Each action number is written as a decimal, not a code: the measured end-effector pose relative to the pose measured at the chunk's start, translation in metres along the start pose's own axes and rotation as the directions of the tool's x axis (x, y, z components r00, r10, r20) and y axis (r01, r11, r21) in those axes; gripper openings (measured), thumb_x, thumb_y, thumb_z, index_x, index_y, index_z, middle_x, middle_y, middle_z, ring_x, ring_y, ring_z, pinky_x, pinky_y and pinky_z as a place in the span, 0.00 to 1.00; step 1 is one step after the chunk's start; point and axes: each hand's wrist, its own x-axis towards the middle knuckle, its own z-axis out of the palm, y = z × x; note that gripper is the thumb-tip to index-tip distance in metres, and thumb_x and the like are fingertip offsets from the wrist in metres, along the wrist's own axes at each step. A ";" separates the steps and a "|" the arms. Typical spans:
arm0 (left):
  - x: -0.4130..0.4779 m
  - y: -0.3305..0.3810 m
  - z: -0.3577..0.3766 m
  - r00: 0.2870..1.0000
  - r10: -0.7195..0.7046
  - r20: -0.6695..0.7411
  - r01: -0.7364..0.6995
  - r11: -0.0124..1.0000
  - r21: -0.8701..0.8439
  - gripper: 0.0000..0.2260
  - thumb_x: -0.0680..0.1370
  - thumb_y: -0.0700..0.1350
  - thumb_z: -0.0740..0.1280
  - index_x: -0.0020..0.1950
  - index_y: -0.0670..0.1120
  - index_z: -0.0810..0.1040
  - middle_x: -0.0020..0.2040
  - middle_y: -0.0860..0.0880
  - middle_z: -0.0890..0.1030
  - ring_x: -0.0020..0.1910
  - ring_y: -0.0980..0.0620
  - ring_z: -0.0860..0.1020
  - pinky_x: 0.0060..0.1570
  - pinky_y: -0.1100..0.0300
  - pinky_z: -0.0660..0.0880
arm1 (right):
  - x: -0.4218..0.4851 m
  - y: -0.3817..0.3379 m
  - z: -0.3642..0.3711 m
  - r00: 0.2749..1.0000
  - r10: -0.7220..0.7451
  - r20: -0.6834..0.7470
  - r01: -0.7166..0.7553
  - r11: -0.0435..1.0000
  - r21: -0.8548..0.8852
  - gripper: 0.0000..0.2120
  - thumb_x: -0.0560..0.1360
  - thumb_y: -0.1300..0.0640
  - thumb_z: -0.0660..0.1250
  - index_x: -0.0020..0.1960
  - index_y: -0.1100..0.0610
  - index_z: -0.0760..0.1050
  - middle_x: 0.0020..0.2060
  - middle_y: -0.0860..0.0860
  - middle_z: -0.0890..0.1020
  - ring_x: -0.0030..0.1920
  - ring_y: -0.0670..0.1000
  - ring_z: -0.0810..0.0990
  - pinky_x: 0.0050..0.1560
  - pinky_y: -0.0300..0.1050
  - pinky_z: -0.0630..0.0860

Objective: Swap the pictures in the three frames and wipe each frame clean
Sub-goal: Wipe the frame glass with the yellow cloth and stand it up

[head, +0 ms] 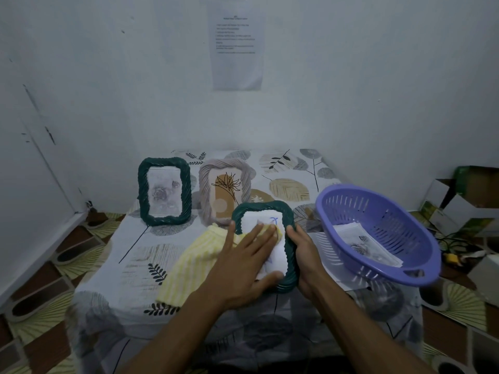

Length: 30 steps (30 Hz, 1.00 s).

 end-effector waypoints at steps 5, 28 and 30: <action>-0.004 0.000 0.006 0.998 -0.053 -0.018 0.054 0.998 0.043 0.33 0.78 0.69 0.40 0.79 0.53 0.47 0.79 0.58 0.44 0.77 0.57 0.36 0.72 0.38 0.34 | -0.005 0.010 -0.002 1.000 -0.002 0.016 0.003 0.999 -0.054 0.10 0.82 0.58 0.57 0.56 0.51 0.77 0.51 0.49 0.84 0.48 0.48 0.84 0.48 0.45 0.79; -0.009 -0.014 -0.001 0.998 0.070 0.003 -0.067 0.966 -0.251 0.25 0.81 0.60 0.38 0.75 0.59 0.60 0.76 0.66 0.56 0.77 0.61 0.40 0.72 0.40 0.31 | 0.001 -0.001 -0.004 0.998 0.023 -0.053 -0.023 1.000 -0.014 0.11 0.82 0.58 0.58 0.58 0.55 0.77 0.50 0.56 0.85 0.49 0.59 0.83 0.51 0.55 0.80; -0.029 -0.009 0.005 0.996 0.085 0.032 -0.074 0.964 -0.256 0.25 0.82 0.60 0.39 0.75 0.59 0.61 0.75 0.67 0.56 0.77 0.61 0.40 0.72 0.42 0.30 | 0.006 -0.004 -0.008 0.996 -0.019 -0.086 0.015 0.999 -0.046 0.11 0.82 0.57 0.58 0.59 0.54 0.77 0.51 0.54 0.85 0.50 0.57 0.83 0.50 0.54 0.80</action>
